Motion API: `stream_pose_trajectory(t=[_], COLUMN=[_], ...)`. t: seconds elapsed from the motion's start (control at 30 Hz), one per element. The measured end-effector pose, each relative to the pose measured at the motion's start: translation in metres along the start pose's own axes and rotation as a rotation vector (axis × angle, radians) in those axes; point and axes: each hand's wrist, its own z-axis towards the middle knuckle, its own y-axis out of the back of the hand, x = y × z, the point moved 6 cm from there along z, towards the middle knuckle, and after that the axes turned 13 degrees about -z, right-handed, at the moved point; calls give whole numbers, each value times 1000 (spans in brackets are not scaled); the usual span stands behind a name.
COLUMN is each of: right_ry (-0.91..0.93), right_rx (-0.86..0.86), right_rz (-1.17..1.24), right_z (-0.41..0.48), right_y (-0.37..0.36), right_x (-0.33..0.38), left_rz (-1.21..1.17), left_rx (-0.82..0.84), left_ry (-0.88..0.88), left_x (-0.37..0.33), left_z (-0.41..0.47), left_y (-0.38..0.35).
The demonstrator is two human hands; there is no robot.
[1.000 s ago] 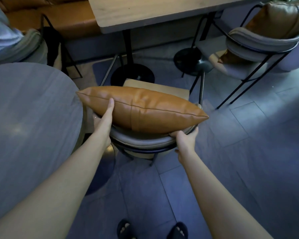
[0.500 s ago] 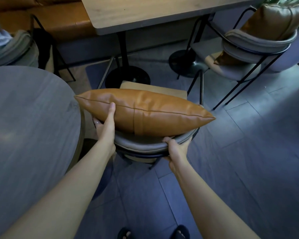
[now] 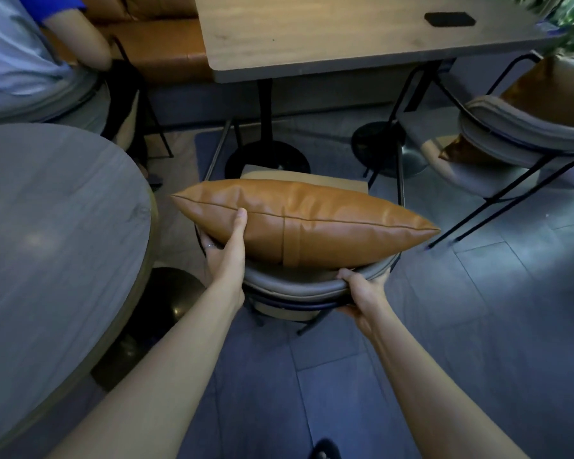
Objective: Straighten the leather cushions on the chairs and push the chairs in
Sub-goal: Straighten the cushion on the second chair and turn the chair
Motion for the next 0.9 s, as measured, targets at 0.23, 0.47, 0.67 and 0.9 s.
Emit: stream_pose_trajectory(t=[0.23, 0.47, 0.67, 0.9], right_ry=[35, 61, 84, 76], right_rx=[70, 118, 139, 142], right_rz=[-112, -210, -272, -291], right_z=[40, 78, 110, 148], right_y=[21, 29, 22, 12], right_x=[35, 73, 107, 142], left_rz=[25, -6, -56, -85], left_rx=[50, 55, 46, 52], left_ry=[3, 54, 26, 53], left_x=[-4, 0, -4, -11], left_z=[6, 19, 42, 70], left_y=[-22, -51, -76, -106])
